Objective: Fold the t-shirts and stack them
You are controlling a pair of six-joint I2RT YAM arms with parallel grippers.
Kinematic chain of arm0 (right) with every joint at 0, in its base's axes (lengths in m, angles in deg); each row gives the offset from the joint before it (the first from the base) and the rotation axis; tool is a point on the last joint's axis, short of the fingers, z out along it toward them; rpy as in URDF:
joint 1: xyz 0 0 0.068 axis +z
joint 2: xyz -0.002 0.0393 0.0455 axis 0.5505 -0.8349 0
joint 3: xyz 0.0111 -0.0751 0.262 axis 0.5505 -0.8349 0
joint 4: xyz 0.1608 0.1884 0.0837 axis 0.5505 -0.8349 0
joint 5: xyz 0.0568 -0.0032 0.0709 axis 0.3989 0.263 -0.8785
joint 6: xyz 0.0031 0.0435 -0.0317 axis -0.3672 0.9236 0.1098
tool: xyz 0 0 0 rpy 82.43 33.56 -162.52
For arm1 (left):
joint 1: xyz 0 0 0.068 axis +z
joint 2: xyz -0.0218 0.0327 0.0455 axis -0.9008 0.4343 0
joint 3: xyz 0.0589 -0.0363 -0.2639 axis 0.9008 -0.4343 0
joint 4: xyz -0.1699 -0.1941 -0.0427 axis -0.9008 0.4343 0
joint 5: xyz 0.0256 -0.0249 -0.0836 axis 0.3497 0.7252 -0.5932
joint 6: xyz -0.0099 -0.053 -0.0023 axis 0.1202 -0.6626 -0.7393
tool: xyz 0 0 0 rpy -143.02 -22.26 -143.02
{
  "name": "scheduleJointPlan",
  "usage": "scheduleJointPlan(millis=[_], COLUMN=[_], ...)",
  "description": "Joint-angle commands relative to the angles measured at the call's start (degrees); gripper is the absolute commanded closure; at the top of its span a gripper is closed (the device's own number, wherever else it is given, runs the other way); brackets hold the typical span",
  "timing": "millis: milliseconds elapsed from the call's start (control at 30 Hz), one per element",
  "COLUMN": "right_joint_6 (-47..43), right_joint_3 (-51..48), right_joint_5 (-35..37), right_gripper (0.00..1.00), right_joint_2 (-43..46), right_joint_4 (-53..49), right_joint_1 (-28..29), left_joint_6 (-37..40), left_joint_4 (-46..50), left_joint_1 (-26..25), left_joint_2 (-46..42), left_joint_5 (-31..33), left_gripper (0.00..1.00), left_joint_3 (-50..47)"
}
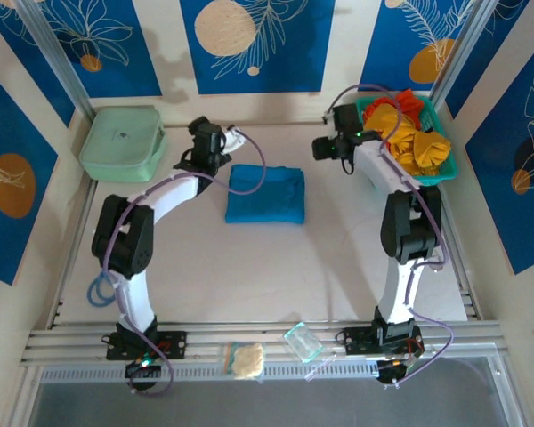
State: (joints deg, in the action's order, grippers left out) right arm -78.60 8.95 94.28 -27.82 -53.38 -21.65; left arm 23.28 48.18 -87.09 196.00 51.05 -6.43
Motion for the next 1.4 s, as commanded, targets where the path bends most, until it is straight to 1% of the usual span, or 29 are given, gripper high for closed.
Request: scheduleJointPlan(millis=[0,100,167,233,300,333,367,400,433,500,600,633,767,900,967,1033,1067,1133,1200,1300,1367], right_joint_6=[14.4,18.9,21.3,22.8,24.1,24.7,25.1,25.3,25.6,25.7,25.9,26.1,26.4,26.2,26.1,26.0,25.9,25.8,25.4,24.8,24.2], right_joint_3=[-0.1,-4.0,-6.8,-9.2,-11.1,-11.7,-11.8,-11.7,-11.3,-9.8,-7.7,-7.2,-5.5,-3.9,-3.2,-2.6,-2.5,-1.9,-1.2,1.4,3.9], right_joint_5=[-4.2,-10.1,-13.0,-14.8,-14.8,-14.9,-14.9,-15.2,-15.0,-14.1,-13.0,-12.7,-12.6,-13.1,-13.6,-14.5,-14.9,-15.7,-16.5,-17.8,-18.2], right_gripper=[0.27,0.23,0.19,0.17,0.17,0.18,0.18,0.21,0.24,0.29,0.33,0.35,0.37,0.44,0.51,0.54,0.57,0.61,0.69,0.87,1.0], right_joint_2=[5.7,9.0,10.2,10.5,10.0,9.3,8.4,7.0,5.5,2.5,-1.7,-2.9,-6.4,-9.1,-10.4,-11.8,-12.4,-13.7,-15.2,-18.1,-20.3], right_joint_4=[-14.5,-18.1,-19.3,-19.6,-19.0,-18.3,-18.1,-17.9,-17.9,-18.3,-18.6,-18.5,-17.5,-16.8,-16.5,-16.2,-16.0,-15.6,-15.2,-15.5,-16.1], right_joint_1=[0.8,1.6,2.9,4.9,6.8,7.6,8.2,8.8,9.4,10.2,10.9,11.1,11.1,11.0,10.7,10.4,10.2,9.8,9.5,8.5,7.7], left_joint_6=[-14.3,-26.7,-35.5,-42.5,-47.4,-49.4,-50.7,-52.2,-53.6,-55.4,-57.2,-57.7,-58.9,-59.7,-60.2,-60.7,-61.0,-61.3,-61.6,-61.5,-60.9], left_joint_4=[9.9,29.2,42.4,53.4,58.4,59.3,59.1,58.0,56.7,54.3,51.8,51.1,49.4,47.9,47.4,46.7,46.5,46.1,46.2,47.1,48.1], left_joint_1=[0.7,0.6,0.5,0.5,0.5,0.5,0.3,0.1,-0.3,-1.0,-1.5,-1.6,-2.1,-2.9,-3.3,-3.4,-3.5,-3.6,-3.6,-3.6,-3.5], left_joint_2=[-5.7,-7.9,-8.2,-7.9,-7.6,-7.4,-7.3,-7.2,-6.9,-5.9,-2.6,-1.1,5.1,10.3,12.5,15.1,16.1,18.5,20.7,23.7,25.9], left_joint_5=[7.4,6.4,2.7,-4.5,-13.6,-18.1,-21.5,-24.4,-25.8,-26.8,-27.9,-28.5,-30.5,-31.1,-31.0,-31.1,-31.0,-30.8,-30.3,-28.4,-27.2], left_gripper=[0.01,0.02,0.05,0.11,0.17,0.2,0.21,0.22,0.21,0.22,0.25,0.27,0.33,0.36,0.41,0.48,0.49,0.53,0.61,0.79,0.82], left_joint_3=[4.0,8.4,11.8,14.2,14.0,13.1,11.9,10.3,8.8,7.0,6.7,7.1,9.6,11.6,12.5,13.3,13.7,14.8,16.1,18.8,21.5])
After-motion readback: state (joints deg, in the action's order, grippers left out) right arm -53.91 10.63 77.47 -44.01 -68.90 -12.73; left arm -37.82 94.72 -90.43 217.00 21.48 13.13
